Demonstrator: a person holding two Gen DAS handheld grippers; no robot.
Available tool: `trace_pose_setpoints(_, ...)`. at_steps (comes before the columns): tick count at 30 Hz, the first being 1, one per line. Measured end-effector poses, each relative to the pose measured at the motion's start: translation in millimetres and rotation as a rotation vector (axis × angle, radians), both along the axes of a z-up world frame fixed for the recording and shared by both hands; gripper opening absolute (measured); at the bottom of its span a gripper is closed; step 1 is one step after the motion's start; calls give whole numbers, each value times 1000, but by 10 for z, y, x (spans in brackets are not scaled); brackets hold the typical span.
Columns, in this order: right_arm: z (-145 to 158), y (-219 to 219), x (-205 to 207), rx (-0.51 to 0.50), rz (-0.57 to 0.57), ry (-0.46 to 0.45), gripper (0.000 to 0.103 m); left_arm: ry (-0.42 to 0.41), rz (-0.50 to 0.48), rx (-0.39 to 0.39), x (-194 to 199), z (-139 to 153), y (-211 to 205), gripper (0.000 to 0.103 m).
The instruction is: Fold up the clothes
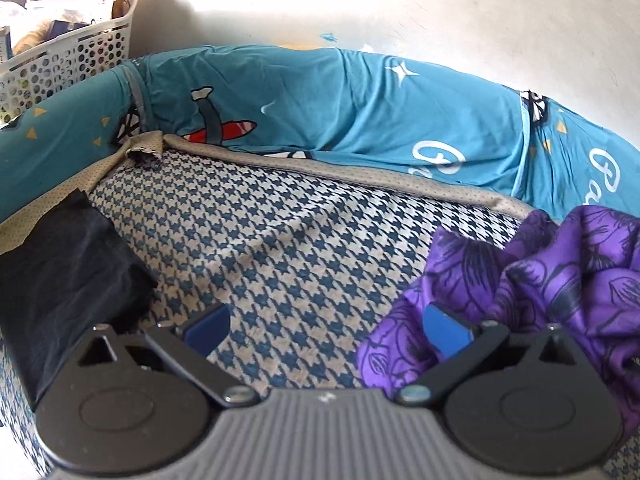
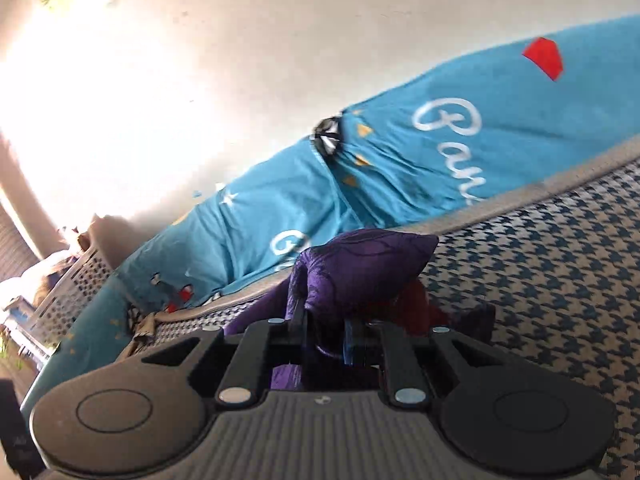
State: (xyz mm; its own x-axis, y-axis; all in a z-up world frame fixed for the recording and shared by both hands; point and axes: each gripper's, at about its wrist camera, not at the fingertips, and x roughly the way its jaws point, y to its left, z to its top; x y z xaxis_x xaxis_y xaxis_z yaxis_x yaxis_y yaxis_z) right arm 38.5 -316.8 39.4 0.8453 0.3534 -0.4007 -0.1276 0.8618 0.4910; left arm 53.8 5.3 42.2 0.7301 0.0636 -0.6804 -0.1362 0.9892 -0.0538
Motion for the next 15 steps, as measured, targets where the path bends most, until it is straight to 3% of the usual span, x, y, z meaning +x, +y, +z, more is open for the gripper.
trace_pose_setpoints(6,132,478,-337,-64,254,-80,17,-23,42,-20,-47,69,189,103)
trace_pose_setpoints(15,-157,1250,-842,-258,575,-44,17,-81,70,-76,-155,181,420,103)
